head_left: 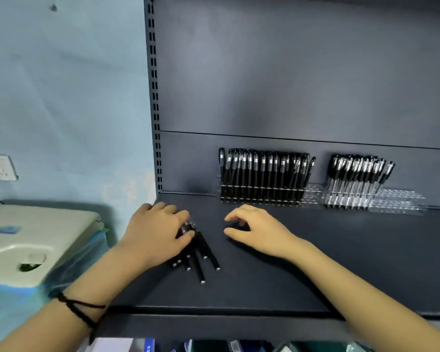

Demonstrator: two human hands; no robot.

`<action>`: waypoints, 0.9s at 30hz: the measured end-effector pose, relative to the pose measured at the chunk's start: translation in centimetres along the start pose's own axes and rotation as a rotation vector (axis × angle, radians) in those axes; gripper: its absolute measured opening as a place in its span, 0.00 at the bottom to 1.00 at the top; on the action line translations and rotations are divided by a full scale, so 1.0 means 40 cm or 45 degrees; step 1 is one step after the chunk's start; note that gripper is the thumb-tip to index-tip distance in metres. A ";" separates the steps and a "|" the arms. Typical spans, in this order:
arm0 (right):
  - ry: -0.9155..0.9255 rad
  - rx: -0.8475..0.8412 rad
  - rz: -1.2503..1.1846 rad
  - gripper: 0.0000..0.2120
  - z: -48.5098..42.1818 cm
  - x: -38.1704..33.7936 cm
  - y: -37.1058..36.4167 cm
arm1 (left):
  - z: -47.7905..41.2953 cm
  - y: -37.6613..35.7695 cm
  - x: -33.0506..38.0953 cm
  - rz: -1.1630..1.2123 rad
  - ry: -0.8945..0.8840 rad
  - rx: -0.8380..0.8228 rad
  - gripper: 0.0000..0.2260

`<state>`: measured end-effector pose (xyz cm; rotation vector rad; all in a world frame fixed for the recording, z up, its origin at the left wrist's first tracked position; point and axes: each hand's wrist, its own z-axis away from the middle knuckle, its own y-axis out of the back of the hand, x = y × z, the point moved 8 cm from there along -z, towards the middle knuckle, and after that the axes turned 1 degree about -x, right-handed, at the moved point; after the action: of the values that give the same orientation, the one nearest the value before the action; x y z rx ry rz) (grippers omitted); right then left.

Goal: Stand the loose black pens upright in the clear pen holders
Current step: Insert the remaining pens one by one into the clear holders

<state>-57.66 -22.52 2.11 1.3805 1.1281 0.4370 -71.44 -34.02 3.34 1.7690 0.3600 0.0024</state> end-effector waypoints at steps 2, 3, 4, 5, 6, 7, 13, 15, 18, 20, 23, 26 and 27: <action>-0.040 0.001 -0.009 0.19 -0.001 -0.040 -0.024 | 0.042 -0.017 -0.063 0.086 0.028 0.027 0.38; -0.066 0.000 -0.008 0.20 -0.004 -0.059 -0.037 | 0.063 -0.026 -0.090 0.102 0.043 0.021 0.38; -0.100 -0.012 -0.010 0.23 -0.006 -0.072 -0.048 | 0.080 -0.035 -0.105 0.095 0.053 0.000 0.39; -0.141 -0.032 -0.015 0.26 -0.009 -0.084 -0.059 | 0.093 -0.048 -0.117 0.075 0.058 -0.029 0.41; -0.183 -0.055 -0.025 0.29 -0.011 -0.094 -0.069 | 0.101 -0.059 -0.122 0.065 0.059 -0.056 0.42; -0.220 -0.073 -0.033 0.33 -0.012 -0.103 -0.077 | 0.105 -0.070 -0.122 0.071 0.055 -0.081 0.43; -0.355 -0.173 0.032 0.39 -0.037 -0.161 -0.132 | 0.090 -0.097 -0.099 0.166 -0.003 -0.114 0.47; -0.363 -0.203 0.078 0.34 -0.049 -0.162 -0.132 | 0.075 -0.107 -0.093 0.178 -0.017 -0.148 0.47; -0.440 -0.228 0.111 0.37 -0.059 -0.116 -0.110 | 0.041 -0.124 -0.085 0.198 -0.035 -0.235 0.36; -0.504 -0.227 0.067 0.39 -0.064 -0.072 -0.087 | 0.013 -0.132 -0.073 0.211 -0.057 -0.273 0.31; -0.552 -0.219 -0.049 0.36 -0.076 -0.016 -0.055 | -0.041 -0.144 -0.052 0.301 -0.056 -0.334 0.29; -0.576 -0.236 -0.110 0.40 -0.095 0.022 -0.041 | -0.108 -0.139 -0.036 0.484 0.035 -0.282 0.25; -0.580 -0.231 -0.134 0.39 -0.104 0.032 -0.039 | -0.128 -0.137 -0.033 0.537 0.084 -0.250 0.24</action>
<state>-61.06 -19.57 1.02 1.1779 0.7616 0.1325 -74.99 -28.47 -0.46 1.6228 0.0259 0.3846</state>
